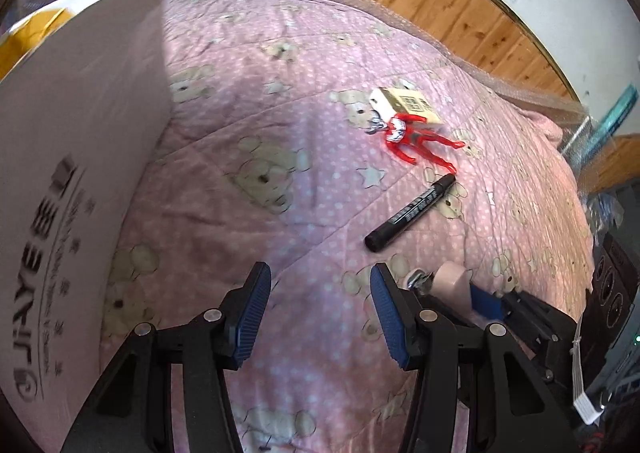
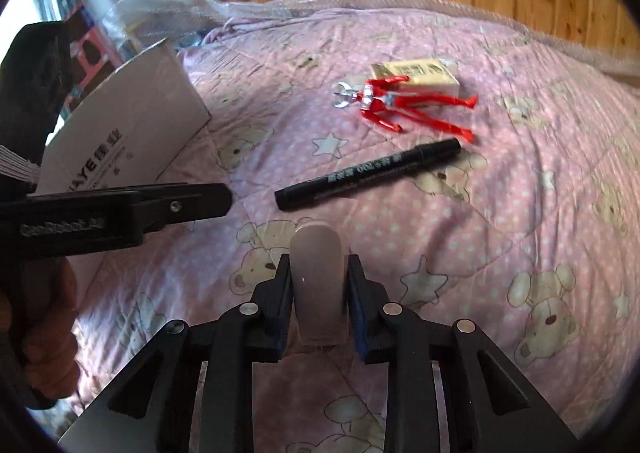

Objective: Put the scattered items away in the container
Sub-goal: 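Grasp the black marker with the left tool while the right tool grasps the pink stapler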

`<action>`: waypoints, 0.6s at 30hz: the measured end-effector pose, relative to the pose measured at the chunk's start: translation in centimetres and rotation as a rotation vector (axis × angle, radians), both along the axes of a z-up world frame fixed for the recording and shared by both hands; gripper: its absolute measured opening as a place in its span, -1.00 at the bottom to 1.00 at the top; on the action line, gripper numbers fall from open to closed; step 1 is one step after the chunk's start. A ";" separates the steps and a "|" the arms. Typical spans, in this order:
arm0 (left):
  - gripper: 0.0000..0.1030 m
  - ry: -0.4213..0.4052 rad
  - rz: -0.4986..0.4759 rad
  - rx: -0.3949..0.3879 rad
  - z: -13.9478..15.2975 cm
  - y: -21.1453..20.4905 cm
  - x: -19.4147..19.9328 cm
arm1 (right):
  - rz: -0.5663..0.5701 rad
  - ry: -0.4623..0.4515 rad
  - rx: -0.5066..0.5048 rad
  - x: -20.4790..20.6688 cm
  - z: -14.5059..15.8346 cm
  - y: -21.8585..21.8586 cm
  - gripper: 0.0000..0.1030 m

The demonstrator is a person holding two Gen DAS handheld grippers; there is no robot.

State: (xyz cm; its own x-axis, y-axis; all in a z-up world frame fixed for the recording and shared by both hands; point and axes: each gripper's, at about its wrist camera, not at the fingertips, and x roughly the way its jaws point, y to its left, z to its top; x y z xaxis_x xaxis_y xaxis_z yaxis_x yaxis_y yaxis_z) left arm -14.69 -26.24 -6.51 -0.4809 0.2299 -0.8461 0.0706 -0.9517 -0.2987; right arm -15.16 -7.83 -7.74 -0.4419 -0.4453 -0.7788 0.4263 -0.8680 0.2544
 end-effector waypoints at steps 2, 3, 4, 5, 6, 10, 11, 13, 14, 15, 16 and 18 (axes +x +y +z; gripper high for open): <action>0.04 0.013 -0.063 -0.026 0.0 1.4 -1.3 | -0.035 -0.012 -0.007 0.4 0.2 1.3 -0.48; 0.04 0.015 -0.093 -0.043 -0.1 2.0 -2.0 | -0.054 -0.023 -0.017 0.6 0.1 2.1 -0.49; 0.04 0.017 -0.125 -0.067 -0.2 2.8 -2.7 | -0.073 -0.036 -0.032 0.8 0.1 2.9 -0.49; 0.04 0.020 -0.162 -0.092 -0.3 3.8 -3.4 | -0.093 -0.045 -0.040 1.0 0.1 3.7 -0.49; 0.04 0.024 -0.199 -0.112 -0.5 4.7 -4.1 | -0.111 -0.053 -0.045 1.3 0.1 4.4 -0.49; 0.10 0.024 -0.334 -0.186 -2.1 8.5 -6.4 | -0.154 -0.080 -0.084 1.9 0.0 6.4 -0.48; 0.10 0.054 -0.360 -0.221 -2.2 9.3 -6.6 | -0.156 -0.080 -0.087 1.9 0.0 6.6 -0.48; 0.02 0.080 -0.380 -0.255 -2.5 10.2 -7.1 | -0.154 -0.075 -0.088 1.8 0.0 6.5 -0.46; -0.08 0.085 -0.370 -0.251 -2.5 10.1 -7.3 | -0.154 -0.069 -0.084 1.7 0.0 6.5 -0.45; -0.48 0.086 -0.360 -0.245 -2.4 10.0 -7.4 | -0.155 -0.061 -0.080 1.6 -0.1 6.4 -0.44; -0.71 0.076 -0.356 -0.222 -2.2 9.8 -7.5 | -0.156 -0.057 -0.079 1.5 -0.2 6.4 -0.44; -0.73 0.065 -0.335 -0.189 -1.8 9.3 -7.5 | -0.155 -0.051 -0.081 1.2 -0.5 6.4 -0.43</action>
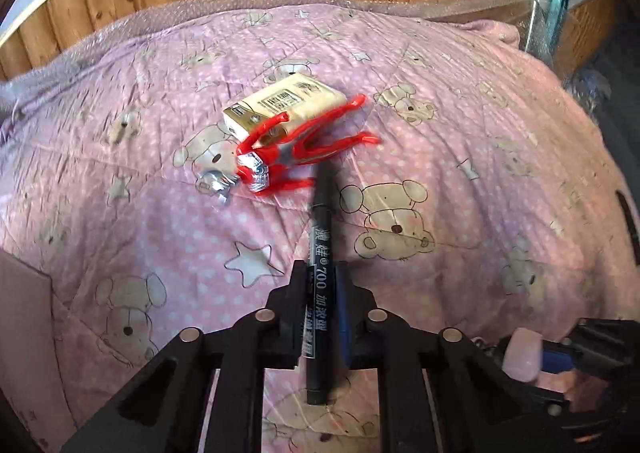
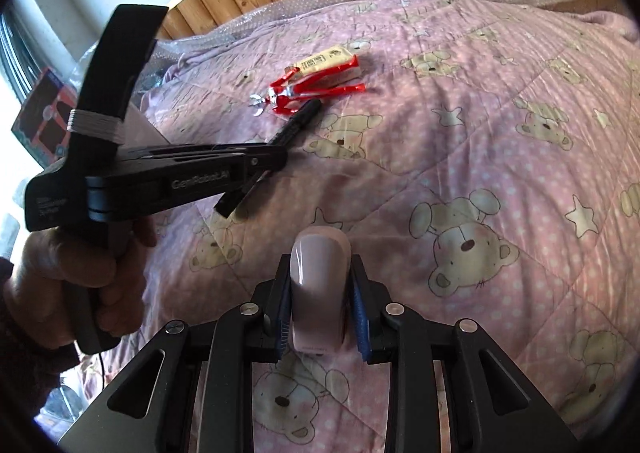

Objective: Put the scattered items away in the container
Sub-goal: 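Grasp the black marker with the left tool while the right tool grasps the pink stapler, then lift and carry the marker and stapler toward the cardboard box with both tools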

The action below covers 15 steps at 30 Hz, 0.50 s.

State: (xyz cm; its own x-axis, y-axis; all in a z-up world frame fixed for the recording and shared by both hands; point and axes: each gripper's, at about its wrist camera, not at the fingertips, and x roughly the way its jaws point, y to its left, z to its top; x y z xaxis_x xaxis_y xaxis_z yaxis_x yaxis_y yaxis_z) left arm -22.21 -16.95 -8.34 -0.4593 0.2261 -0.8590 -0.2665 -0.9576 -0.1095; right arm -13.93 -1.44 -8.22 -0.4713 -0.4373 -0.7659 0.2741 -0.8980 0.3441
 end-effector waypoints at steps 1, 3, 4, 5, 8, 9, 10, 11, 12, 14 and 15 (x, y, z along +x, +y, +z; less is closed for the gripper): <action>-0.72 -0.002 0.008 0.003 0.0 -0.1 0.1 | -0.001 0.003 0.003 -0.1 -0.2 0.0 -0.43; -0.69 0.003 0.018 0.000 -0.3 -0.1 0.3 | -0.004 0.007 -0.010 -0.3 -0.4 0.0 -0.46; -0.64 0.016 0.017 0.001 -0.4 0.2 0.4 | -0.005 0.007 -0.012 -0.3 -0.4 0.0 -0.47; -0.61 0.031 0.011 0.002 -0.4 0.5 0.5 | -0.005 0.005 -0.013 -0.3 -0.4 0.0 -0.47; -0.73 0.025 0.013 -0.001 -0.2 0.5 0.6 | -0.005 -0.002 -0.036 -0.1 0.0 0.3 -0.48; -0.73 0.015 0.018 0.009 0.0 0.6 0.6 | -0.006 0.000 -0.044 0.1 0.3 0.5 -0.48; -0.73 0.010 0.022 0.019 0.2 0.5 0.8 | -0.009 0.003 -0.050 0.3 0.5 0.6 -0.48; -0.73 0.012 0.028 0.015 0.6 0.4 1.2 | -0.011 0.004 -0.059 0.6 0.7 0.7 -0.48; -0.73 0.016 0.034 0.008 0.9 0.4 1.5 | -0.013 0.004 -0.068 0.8 0.9 0.7 -0.48; -0.73 0.024 0.044 0.014 1.8 0.2 2.6 | -0.018 0.005 -0.075 1.2 1.3 0.7 -0.48; -0.73 0.028 0.053 0.010 2.2 0.1 3.2 | -0.017 0.004 -0.078 1.5 1.4 0.6 -0.48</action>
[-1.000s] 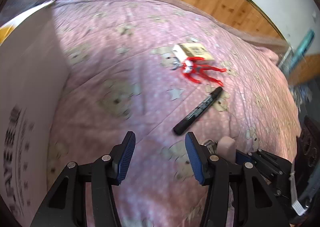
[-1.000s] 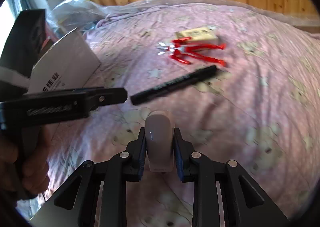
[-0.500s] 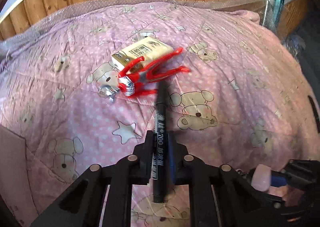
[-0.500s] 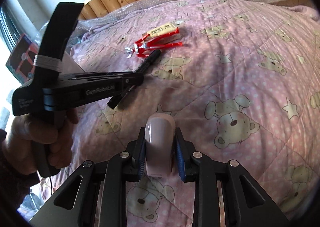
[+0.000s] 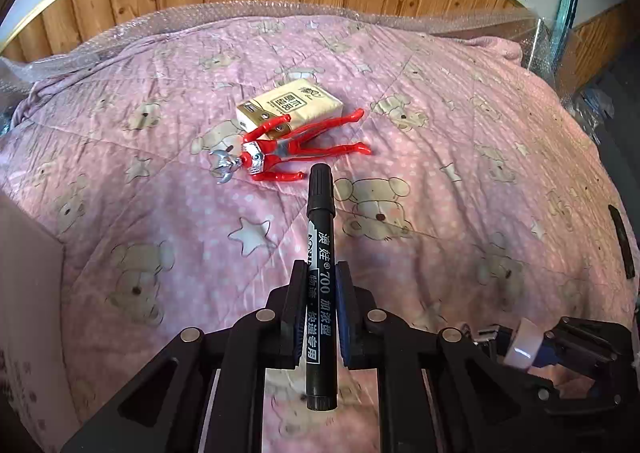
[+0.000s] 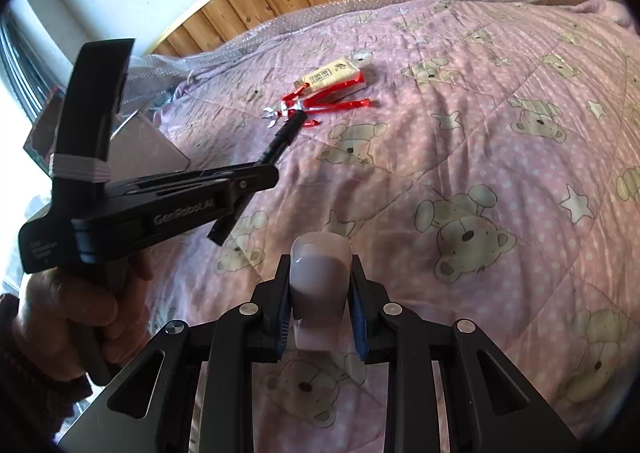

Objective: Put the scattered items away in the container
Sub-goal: 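Lift and carry the marker and stapler toward the cardboard box with both tools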

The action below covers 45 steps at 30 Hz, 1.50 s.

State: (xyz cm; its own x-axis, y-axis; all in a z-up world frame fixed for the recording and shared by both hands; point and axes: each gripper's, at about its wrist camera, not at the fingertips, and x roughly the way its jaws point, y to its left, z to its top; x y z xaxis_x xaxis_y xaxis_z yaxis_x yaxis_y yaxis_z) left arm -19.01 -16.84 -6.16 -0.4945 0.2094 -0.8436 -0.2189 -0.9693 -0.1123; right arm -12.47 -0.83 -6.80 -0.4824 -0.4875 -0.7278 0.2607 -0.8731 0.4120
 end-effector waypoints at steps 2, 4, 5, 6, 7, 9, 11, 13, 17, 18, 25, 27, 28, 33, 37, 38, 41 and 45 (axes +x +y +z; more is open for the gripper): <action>-0.73 -0.002 0.014 0.004 0.6 -0.2 1.2 | 0.004 0.000 -0.005 0.5 0.3 -0.3 -0.48; -0.73 -0.016 0.032 0.005 0.9 -0.5 2.3 | 0.008 0.001 -0.007 1.1 0.7 -0.6 -0.48; -0.73 -0.022 0.042 0.002 1.0 -0.6 2.9 | 0.010 0.003 -0.007 1.4 0.9 -0.7 -0.48; -0.73 -0.026 0.050 0.001 1.1 -0.7 3.4 | 0.013 0.004 -0.009 1.8 1.1 -0.8 -0.48; -0.73 -0.030 0.058 -0.001 1.2 -0.8 4.0 | 0.014 0.005 -0.011 2.1 1.3 -0.9 -0.48; -0.73 -0.032 0.077 -0.009 1.7 -1.0 5.2 | 0.012 0.005 -0.011 2.8 1.6 -1.0 -0.48; -0.73 -0.029 0.093 -0.002 2.3 -1.3 6.4 | 0.011 0.002 -0.010 3.4 1.8 -1.2 -0.48; -0.73 -0.010 0.103 -0.012 3.1 -1.5 7.6 | 0.010 -0.001 -0.013 4.0 2.0 -1.4 -0.48; -0.73 0.039 0.105 -0.045 5.0 -1.7 9.6 | 0.015 0.007 -0.009 5.3 2.7 -2.0 -0.48; -0.73 0.047 0.107 -0.045 5.4 -1.8 10.1 | 0.017 0.011 -0.007 5.6 2.9 -2.2 -0.48; -0.73 0.088 0.113 -0.008 7.5 -2.6 12.9 | 0.041 0.032 0.011 7.6 4.2 -3.8 -0.48; -0.73 0.098 0.116 0.000 8.0 -2.8 13.7 | 0.049 0.038 0.016 8.1 4.5 -4.3 -0.48; -0.73 0.102 0.118 0.003 8.2 -3.0 14.0 | 0.052 0.041 0.019 8.3 4.7 -4.5 -0.48; -0.73 0.121 0.135 0.019 8.9 -4.1 15.3 | 0.073 0.055 0.030 9.3 5.4 -5.6 -0.48; -0.73 0.133 0.150 0.032 9.3 -5.0 16.5 | 0.094 0.066 0.038 10.2 5.9 -6.6 -0.48; -0.73 0.135 0.154 0.036 9.3 -5.2 16.8 | 0.099 0.069 0.040 10.4 6.0 -6.9 -0.48; -0.73 0.140 0.169 0.047 9.4 -6.1 17.7 | 0.118 0.078 0.046 11.0 6.5 -7.9 -0.48; -0.73 0.147 0.194 0.066 9.5 -7.5 18.9 | 0.142 0.089 0.050 11.7 7.1 -9.1 -0.48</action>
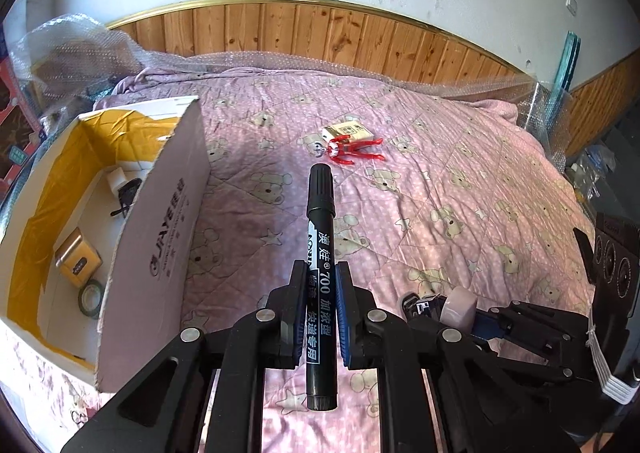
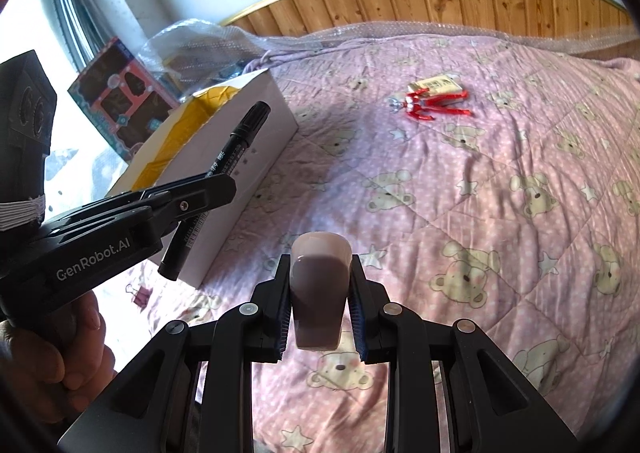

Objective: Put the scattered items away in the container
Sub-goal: 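Lift and carry the marker and stapler toward the cardboard box with both tools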

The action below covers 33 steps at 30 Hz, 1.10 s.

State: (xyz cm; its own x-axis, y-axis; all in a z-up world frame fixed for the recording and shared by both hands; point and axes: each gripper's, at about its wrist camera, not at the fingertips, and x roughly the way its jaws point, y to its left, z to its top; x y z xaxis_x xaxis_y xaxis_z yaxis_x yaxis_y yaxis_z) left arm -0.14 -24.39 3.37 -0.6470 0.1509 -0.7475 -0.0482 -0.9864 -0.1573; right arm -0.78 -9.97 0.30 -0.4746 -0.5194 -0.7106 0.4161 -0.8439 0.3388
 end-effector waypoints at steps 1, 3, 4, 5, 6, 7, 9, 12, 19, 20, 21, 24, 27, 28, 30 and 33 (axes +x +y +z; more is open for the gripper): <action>-0.72 0.002 0.006 0.008 0.1 -0.4 0.3 | 0.006 0.003 0.001 0.2 0.2 -0.3 -0.48; -0.73 0.006 0.020 0.018 0.2 -1.3 0.8 | 0.018 0.011 0.004 0.6 0.5 -0.9 -0.48; -0.73 0.008 0.025 0.024 0.3 -1.7 1.0 | 0.022 0.015 0.004 0.7 0.7 -1.2 -0.48; -0.73 0.009 0.031 0.033 0.3 -2.1 1.2 | 0.027 0.019 0.003 0.9 0.9 -1.4 -0.48; -0.73 0.011 0.037 0.039 0.4 -2.5 1.4 | 0.031 0.023 0.004 1.0 1.1 -1.7 -0.48; -0.73 0.014 0.043 0.043 0.5 -2.8 1.7 | 0.035 0.028 0.004 1.2 1.3 -1.9 -0.48; -0.73 0.020 0.052 0.053 0.7 -3.4 2.2 | 0.042 0.035 0.001 1.5 1.8 -2.3 -0.48; -0.72 0.028 0.066 0.067 1.0 -4.2 2.8 | 0.053 0.044 -0.002 1.8 2.5 -2.8 -0.48; -0.73 0.060 0.100 0.104 2.4 -6.4 4.3 | 0.085 0.062 -0.014 2.4 4.0 -4.3 -0.48; -0.73 0.065 0.106 0.111 2.7 -6.8 4.6 | 0.091 0.065 -0.015 2.4 4.2 -4.5 -0.48; -0.73 0.069 0.112 0.115 2.8 -7.2 4.8 | 0.098 0.068 -0.016 2.5 4.4 -4.8 -0.48; -0.73 0.079 0.135 0.137 3.3 -8.5 5.2 | 0.116 0.077 -0.015 2.6 4.9 -5.6 -0.48; -0.73 0.088 0.163 0.156 3.6 -9.9 5.5 | 0.127 0.086 -0.015 2.4 5.5 -6.1 -0.48; -0.73 0.091 0.173 0.160 3.8 -10.4 5.6 | 0.129 0.090 -0.015 2.3 5.8 -6.3 -0.48; -0.73 0.098 0.194 0.165 4.0 -11.5 5.8 | 0.135 0.097 -0.017 2.1 6.3 -6.6 -0.48; -0.73 0.113 0.225 0.169 4.4 -13.2 6.0 | 0.150 0.114 -0.016 1.8 7.1 -7.3 -0.48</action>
